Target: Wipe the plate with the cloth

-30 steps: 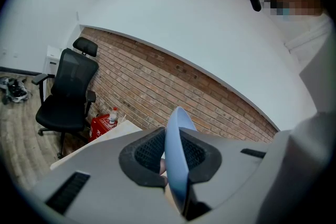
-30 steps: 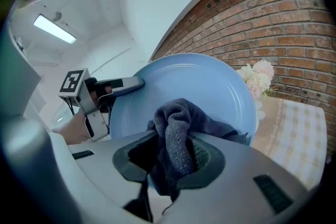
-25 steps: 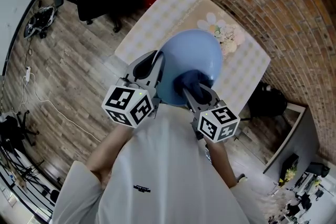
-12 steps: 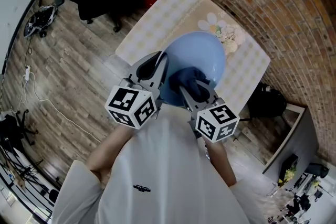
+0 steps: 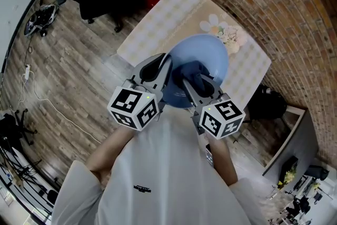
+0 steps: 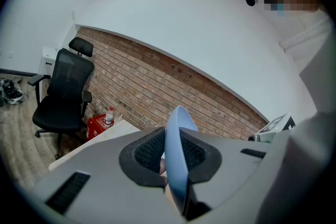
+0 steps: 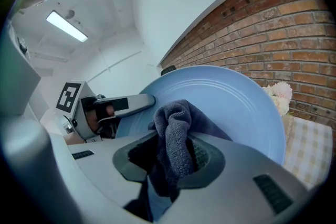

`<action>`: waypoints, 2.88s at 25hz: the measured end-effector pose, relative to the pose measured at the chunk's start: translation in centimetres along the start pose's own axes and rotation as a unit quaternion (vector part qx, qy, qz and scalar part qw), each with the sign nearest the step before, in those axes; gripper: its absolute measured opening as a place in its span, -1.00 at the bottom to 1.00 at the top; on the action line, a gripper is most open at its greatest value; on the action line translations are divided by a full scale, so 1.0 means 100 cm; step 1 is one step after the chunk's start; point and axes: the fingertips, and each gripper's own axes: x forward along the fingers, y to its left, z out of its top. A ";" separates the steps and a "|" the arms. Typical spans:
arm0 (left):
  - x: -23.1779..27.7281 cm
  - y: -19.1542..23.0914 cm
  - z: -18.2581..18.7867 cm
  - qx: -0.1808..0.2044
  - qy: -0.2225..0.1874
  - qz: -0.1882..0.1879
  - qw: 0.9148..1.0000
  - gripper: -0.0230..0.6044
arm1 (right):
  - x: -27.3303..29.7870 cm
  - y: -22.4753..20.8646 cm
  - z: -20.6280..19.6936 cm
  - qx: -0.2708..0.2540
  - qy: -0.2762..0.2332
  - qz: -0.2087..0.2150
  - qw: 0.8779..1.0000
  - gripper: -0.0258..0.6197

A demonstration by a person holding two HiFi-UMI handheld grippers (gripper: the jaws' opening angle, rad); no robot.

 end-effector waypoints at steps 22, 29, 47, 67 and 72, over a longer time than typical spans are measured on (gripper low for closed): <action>0.004 -0.016 -0.021 0.005 0.042 -0.032 0.999 -0.78 | -0.001 -0.028 0.047 0.004 -0.053 -0.029 0.998 -0.55; 0.008 -0.010 -0.023 -0.005 0.050 -0.018 0.999 -0.79 | -0.016 -0.029 0.068 0.009 -0.101 -0.025 0.994 -0.55; 0.004 -0.026 -0.032 0.060 0.078 -0.033 0.995 -0.79 | -0.012 -0.019 0.078 -0.018 -0.101 -0.028 0.994 -0.55; -0.004 -0.022 -0.025 0.057 0.064 -0.037 0.996 -0.80 | -0.045 -0.080 0.067 0.018 -0.102 -0.109 0.989 -0.55; -0.004 -0.021 -0.024 0.059 0.065 -0.040 0.995 -0.79 | -0.053 -0.094 0.053 0.031 -0.093 -0.125 0.987 -0.55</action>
